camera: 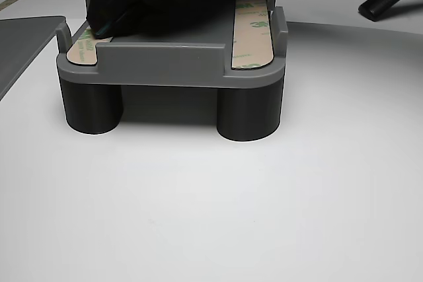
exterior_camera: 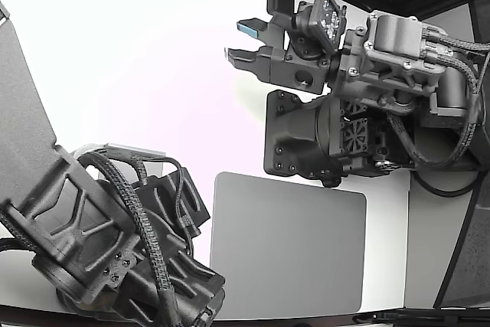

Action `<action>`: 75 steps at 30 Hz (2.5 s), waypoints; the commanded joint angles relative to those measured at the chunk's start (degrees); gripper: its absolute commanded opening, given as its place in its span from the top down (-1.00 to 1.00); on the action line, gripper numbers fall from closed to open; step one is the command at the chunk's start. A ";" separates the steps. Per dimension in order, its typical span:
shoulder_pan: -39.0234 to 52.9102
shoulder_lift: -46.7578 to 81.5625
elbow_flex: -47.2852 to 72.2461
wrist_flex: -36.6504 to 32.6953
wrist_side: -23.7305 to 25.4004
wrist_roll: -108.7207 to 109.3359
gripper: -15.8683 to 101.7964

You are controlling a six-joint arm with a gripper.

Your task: Peel off protective film from adhesive tape.

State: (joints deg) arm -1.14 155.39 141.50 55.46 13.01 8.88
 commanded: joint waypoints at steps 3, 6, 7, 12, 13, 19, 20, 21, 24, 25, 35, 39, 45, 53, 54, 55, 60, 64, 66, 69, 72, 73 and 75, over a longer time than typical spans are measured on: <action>3.96 -0.44 -3.34 -0.70 4.04 -10.11 -0.39; 3.96 1.14 -0.88 -3.08 5.45 -19.34 -0.31; 3.96 1.49 -0.09 -3.60 5.80 -22.41 -0.30; 4.13 6.06 5.36 -6.77 6.42 -38.50 0.47; 4.57 8.09 6.68 -6.77 6.68 -42.36 0.91; 6.77 10.11 10.55 -4.48 1.67 -61.08 0.91; 7.91 9.84 10.46 -3.69 2.29 -62.58 0.91; 9.14 9.76 10.55 -3.25 2.72 -63.63 0.91; 15.12 8.09 10.63 -3.08 8.35 -64.86 0.91; 17.49 7.12 10.55 -3.16 10.55 -65.83 0.92; 21.71 -3.87 8.09 -6.77 12.13 -79.54 0.93; 23.38 -5.98 8.00 -9.49 12.92 -81.47 0.94; 27.42 -9.58 8.44 -12.13 16.79 -84.11 0.94; 27.95 -11.60 10.37 -14.77 15.73 -82.53 0.94; 27.95 -12.04 10.02 -14.77 15.21 -82.44 0.94; 27.95 -12.39 9.67 -14.41 14.68 -82.53 0.94; 27.95 -15.29 7.56 -14.06 12.39 -83.58 0.94; 27.95 -19.95 3.60 -12.04 12.30 -83.41 0.94; 27.95 -20.30 3.60 -12.83 12.74 -83.23 0.94; 28.21 -19.78 5.27 -15.82 13.62 -82.97 0.94; 29.44 -20.30 6.42 -17.31 15.56 -82.27 0.94; 29.53 -20.30 6.77 -17.84 15.82 -82.18 0.94; 29.62 -20.74 7.03 -18.46 16.35 -81.74 0.94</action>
State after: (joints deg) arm 28.92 134.03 149.77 37.71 29.00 -73.12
